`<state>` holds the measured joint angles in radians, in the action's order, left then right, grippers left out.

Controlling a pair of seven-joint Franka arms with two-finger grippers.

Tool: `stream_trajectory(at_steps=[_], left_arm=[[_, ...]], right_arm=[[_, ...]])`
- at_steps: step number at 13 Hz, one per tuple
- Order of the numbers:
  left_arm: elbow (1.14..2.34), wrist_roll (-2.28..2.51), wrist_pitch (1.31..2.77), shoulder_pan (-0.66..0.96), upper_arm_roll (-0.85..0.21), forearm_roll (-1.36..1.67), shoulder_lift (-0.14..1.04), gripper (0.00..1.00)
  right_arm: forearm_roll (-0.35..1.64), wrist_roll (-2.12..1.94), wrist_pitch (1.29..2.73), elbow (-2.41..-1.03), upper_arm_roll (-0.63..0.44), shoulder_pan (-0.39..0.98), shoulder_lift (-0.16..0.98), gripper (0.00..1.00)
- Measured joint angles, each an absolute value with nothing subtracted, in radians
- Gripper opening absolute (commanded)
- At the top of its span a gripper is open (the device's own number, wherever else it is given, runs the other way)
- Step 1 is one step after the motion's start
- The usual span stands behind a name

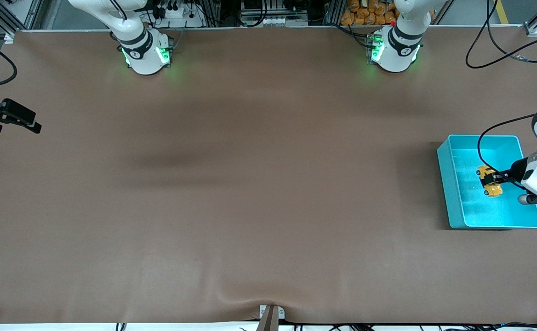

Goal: Wind and store yellow beetle car
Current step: 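Lift the yellow car with the left gripper over the blue bin, then lower the car into the bin and open the left gripper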

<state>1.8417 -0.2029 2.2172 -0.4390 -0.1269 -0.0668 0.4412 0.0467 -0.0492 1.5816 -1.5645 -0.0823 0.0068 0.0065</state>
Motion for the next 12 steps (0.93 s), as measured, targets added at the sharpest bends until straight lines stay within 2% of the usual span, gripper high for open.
stream_trajectory(at_steps=[3,12], left_arm=[[1.841,-0.206,2.269,-0.453,-0.127,-0.218,0.481,0.0],[1.841,-0.207,2.35,-0.452,-0.131,-0.236,0.575,0.0]], right_arm=[[0.045,-0.048,1.582,-1.564,-0.082,0.007,0.006,1.0],[0.045,-0.048,1.579,-1.56,-0.082,0.007,0.006,1.0]])
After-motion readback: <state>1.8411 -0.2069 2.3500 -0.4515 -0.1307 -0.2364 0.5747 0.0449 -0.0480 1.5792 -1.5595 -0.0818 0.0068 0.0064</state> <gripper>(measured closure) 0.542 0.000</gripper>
